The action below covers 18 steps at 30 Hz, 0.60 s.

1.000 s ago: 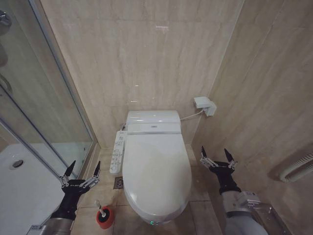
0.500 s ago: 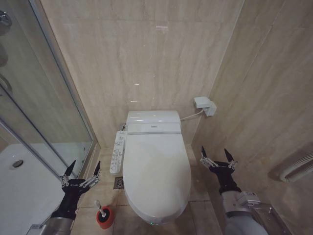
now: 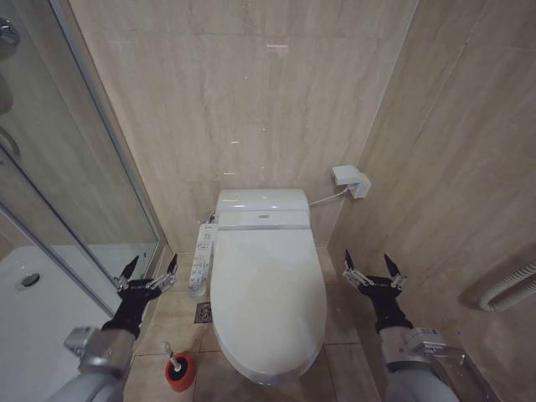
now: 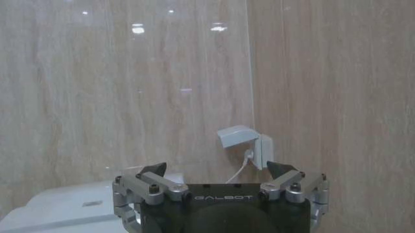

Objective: Open the toilet lid, clean the toilet bowl with a toilet brush, close the toilet lid, and flush.

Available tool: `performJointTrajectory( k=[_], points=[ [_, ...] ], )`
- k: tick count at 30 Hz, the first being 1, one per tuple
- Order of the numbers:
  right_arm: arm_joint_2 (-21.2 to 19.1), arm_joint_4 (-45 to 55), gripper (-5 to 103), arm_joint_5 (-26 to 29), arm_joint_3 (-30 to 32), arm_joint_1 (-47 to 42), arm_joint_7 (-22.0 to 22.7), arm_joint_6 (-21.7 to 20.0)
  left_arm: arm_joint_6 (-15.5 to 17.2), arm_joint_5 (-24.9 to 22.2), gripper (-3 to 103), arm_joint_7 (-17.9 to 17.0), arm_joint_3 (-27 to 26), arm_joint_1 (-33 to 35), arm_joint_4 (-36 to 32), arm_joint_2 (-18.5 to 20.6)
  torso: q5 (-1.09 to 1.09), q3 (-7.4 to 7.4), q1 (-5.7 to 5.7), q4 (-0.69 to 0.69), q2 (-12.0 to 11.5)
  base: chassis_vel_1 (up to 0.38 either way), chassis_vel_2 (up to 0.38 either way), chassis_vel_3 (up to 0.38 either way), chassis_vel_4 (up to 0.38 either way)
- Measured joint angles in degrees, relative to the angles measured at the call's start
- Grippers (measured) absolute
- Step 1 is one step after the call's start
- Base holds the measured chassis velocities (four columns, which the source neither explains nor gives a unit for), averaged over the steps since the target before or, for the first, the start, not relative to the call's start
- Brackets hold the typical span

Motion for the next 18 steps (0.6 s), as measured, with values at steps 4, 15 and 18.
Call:
performJointTrajectory(
  k=[4, 15, 18],
  points=[
    [0.0, 0.0, 100, 0.0, 0.0, 0.0, 0.0, 0.0, 5.54, -0.9, 100, -1.17, 0.28, -3.24, -0.59, -0.12, 0.0, 0.0, 0.0, 0.0, 0.0, 0.0, 0.0, 0.0, 0.0],
    [0.0, 0.0, 100, 0.0, 0.0, 0.0, 0.0, 0.0, -3.96, 4.06, 100, -0.94, 1.09, -4.57, -3.1, 0.76, 0.01, 0.0, 0.0, 0.0, 0.0, 0.0, 0.0, 0.0, 0.0],
    [0.0, 0.0, 100, 0.0, 0.0, 0.0, 0.0, 0.0, -5.41, 4.72, 100, -0.8, 1.18, -4.4, -3.29, 0.88, 0.0, 0.0, 0.0, 0.0, 0.01, 0.0, 0.0, 0.0, 0.0]
  ],
)
